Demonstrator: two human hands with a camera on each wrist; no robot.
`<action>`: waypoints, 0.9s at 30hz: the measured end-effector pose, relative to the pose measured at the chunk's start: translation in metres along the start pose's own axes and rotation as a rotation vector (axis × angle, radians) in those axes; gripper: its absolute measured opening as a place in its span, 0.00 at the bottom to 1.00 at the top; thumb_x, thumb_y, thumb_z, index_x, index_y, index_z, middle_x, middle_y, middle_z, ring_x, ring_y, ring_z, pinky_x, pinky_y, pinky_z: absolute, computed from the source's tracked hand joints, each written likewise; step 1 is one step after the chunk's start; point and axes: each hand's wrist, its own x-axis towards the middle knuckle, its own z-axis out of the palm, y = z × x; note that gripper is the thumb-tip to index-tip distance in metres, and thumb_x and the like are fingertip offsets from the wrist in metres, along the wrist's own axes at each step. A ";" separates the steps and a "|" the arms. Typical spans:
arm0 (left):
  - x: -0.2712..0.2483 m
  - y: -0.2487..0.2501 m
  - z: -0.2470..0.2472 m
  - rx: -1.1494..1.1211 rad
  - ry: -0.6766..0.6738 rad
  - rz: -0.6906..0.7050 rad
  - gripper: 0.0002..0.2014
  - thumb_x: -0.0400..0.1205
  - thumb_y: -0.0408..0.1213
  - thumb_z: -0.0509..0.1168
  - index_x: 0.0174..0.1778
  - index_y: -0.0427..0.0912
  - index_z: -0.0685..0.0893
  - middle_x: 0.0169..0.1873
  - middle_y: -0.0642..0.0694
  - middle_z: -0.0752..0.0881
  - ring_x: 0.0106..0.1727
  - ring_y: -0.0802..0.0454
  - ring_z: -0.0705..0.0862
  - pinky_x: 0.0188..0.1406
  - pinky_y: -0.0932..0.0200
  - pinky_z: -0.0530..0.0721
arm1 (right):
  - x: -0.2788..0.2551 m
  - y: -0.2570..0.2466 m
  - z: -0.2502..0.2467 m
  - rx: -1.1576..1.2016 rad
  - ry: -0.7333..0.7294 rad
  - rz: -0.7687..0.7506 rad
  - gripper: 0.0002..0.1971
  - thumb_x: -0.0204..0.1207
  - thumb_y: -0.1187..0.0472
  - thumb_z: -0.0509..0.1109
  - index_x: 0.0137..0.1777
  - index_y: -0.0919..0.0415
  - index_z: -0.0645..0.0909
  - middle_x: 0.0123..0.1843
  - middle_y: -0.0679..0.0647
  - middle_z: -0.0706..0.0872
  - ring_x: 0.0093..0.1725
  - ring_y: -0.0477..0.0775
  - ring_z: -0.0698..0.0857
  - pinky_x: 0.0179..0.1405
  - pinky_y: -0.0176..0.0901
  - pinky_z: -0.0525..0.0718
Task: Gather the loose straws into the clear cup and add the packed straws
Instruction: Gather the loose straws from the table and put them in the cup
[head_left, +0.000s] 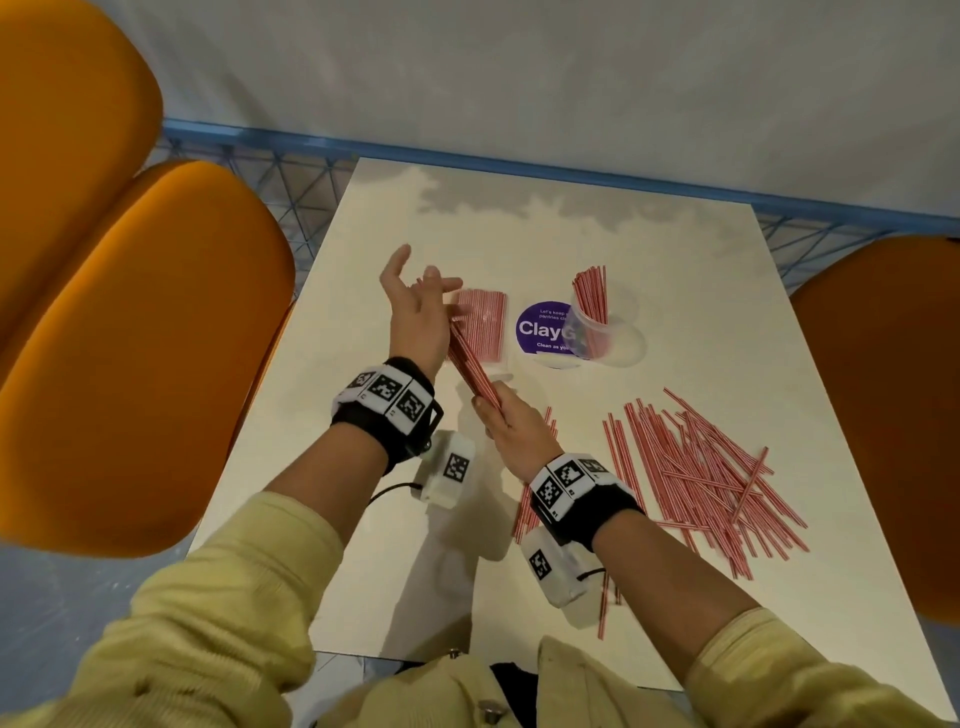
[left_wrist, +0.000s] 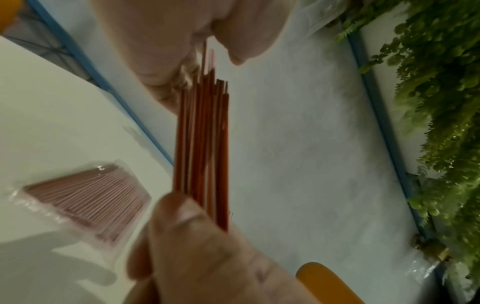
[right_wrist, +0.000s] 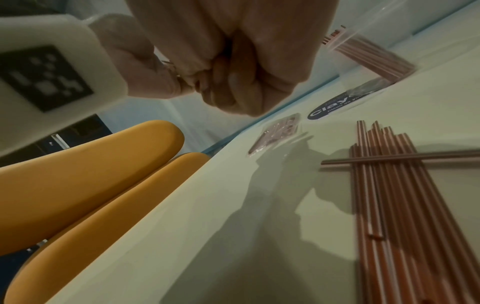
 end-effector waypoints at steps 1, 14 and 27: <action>0.002 -0.001 0.000 0.042 -0.002 0.024 0.17 0.87 0.41 0.48 0.73 0.53 0.62 0.43 0.51 0.85 0.39 0.50 0.85 0.41 0.55 0.84 | 0.001 0.000 0.000 -0.008 -0.006 0.005 0.12 0.84 0.56 0.54 0.56 0.64 0.74 0.30 0.46 0.73 0.31 0.49 0.74 0.32 0.40 0.70; -0.019 -0.031 0.020 0.214 -0.043 0.049 0.05 0.87 0.39 0.50 0.52 0.44 0.70 0.29 0.51 0.76 0.23 0.51 0.76 0.26 0.57 0.78 | 0.006 -0.005 -0.003 0.085 -0.009 0.138 0.10 0.81 0.57 0.59 0.38 0.56 0.72 0.29 0.50 0.75 0.28 0.48 0.72 0.34 0.43 0.70; -0.016 -0.035 0.047 0.336 0.023 0.139 0.06 0.86 0.41 0.51 0.48 0.46 0.72 0.39 0.48 0.81 0.38 0.52 0.80 0.41 0.56 0.78 | 0.007 -0.009 -0.037 0.598 0.126 0.278 0.18 0.79 0.44 0.61 0.34 0.54 0.79 0.26 0.54 0.75 0.15 0.43 0.63 0.13 0.32 0.58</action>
